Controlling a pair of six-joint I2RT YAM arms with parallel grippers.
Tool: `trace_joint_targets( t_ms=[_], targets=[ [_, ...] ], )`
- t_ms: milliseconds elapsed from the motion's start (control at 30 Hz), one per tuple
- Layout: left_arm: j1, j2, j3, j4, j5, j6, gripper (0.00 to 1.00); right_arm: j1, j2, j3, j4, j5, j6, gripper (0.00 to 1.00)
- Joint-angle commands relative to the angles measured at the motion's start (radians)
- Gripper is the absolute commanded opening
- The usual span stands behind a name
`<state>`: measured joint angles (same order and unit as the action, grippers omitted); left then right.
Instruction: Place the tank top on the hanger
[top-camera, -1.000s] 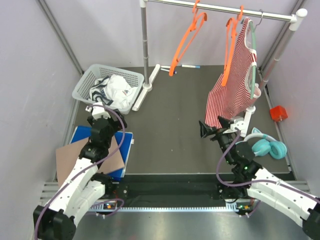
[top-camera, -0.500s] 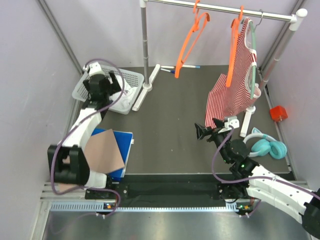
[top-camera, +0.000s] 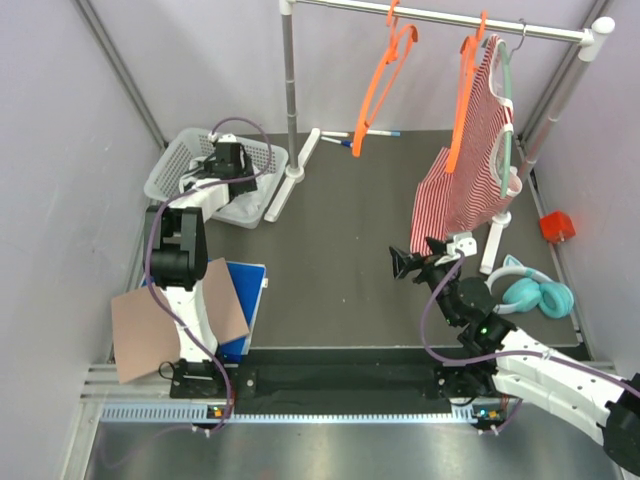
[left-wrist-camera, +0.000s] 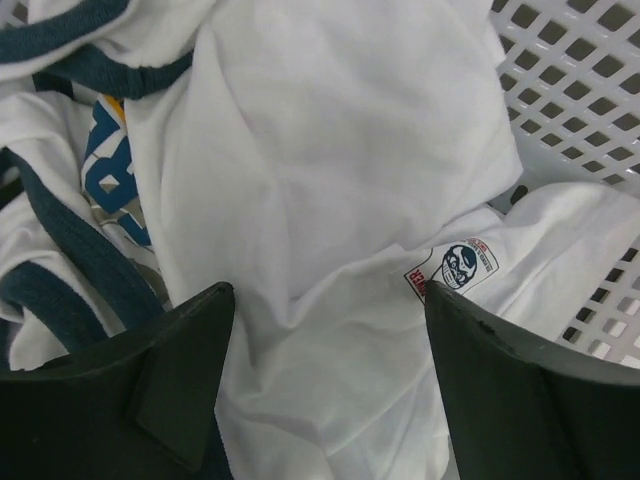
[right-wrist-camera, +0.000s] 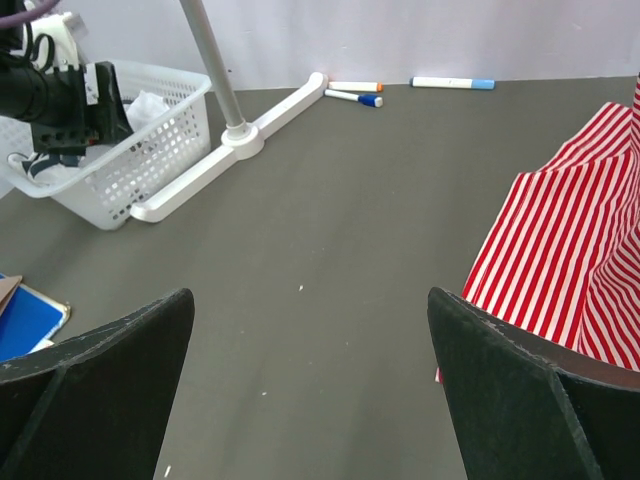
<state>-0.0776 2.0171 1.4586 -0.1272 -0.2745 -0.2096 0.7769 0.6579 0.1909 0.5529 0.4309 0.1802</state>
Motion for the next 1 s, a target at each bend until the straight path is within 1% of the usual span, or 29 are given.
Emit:
trace_joint_targets(
  t_ms=[0,33,100,133,167,200,233,267,367,400,467,500,667,867,967],
  targets=[
    [0.015,-0.001,0.049,0.032,0.011,0.001,0.73,0.009,0.0,0.038,0.032,0.014,0.015,1.0],
    [0.018,0.0,0.048,0.043,0.012,0.006,0.68,0.007,0.0,0.038,0.031,0.014,0.015,1.0],
    [0.018,0.0,0.042,0.054,0.006,0.016,0.5,0.009,0.003,0.036,0.031,0.014,0.016,1.0],
    [0.018,-0.001,0.042,0.054,-0.012,0.021,0.3,0.009,0.005,0.036,0.03,0.014,0.018,1.0],
    [0.018,-0.007,0.036,0.055,-0.025,0.021,0.23,0.009,0.005,0.038,0.03,0.015,0.016,1.0],
    [0.018,-0.033,0.028,0.057,-0.04,0.022,0.19,0.009,0.003,0.042,0.021,0.014,0.016,1.0],
    [0.018,-0.053,0.017,0.061,-0.057,0.024,0.09,0.009,0.002,0.044,0.018,0.012,0.018,1.0],
    [0.018,-0.075,0.005,0.086,-0.066,0.026,0.01,0.009,0.0,0.045,0.016,0.012,0.016,0.99],
    [0.018,-0.176,-0.03,0.118,-0.063,0.038,0.0,0.01,0.0,0.047,0.013,0.012,0.016,1.0],
    [0.016,-0.231,-0.037,0.12,-0.057,0.045,0.0,0.009,0.0,0.048,0.013,0.012,0.016,1.0],
    [0.015,-0.288,-0.032,0.15,-0.028,0.052,0.0,0.009,-0.001,0.054,0.001,0.012,0.015,1.0],
    [0.012,-0.341,-0.027,0.161,-0.016,0.061,0.0,0.009,-0.003,0.065,-0.016,0.012,0.013,1.0],
    [-0.011,-0.5,0.061,0.187,-0.009,0.099,0.0,0.009,-0.014,0.088,-0.048,0.019,0.012,1.0],
    [-0.031,-0.593,0.178,0.221,-0.005,0.179,0.0,0.009,0.002,0.097,-0.061,0.017,0.012,1.0],
    [-0.044,-0.613,0.222,0.21,0.034,0.225,0.0,0.01,0.014,0.097,-0.058,0.019,0.015,1.0]
  ],
)
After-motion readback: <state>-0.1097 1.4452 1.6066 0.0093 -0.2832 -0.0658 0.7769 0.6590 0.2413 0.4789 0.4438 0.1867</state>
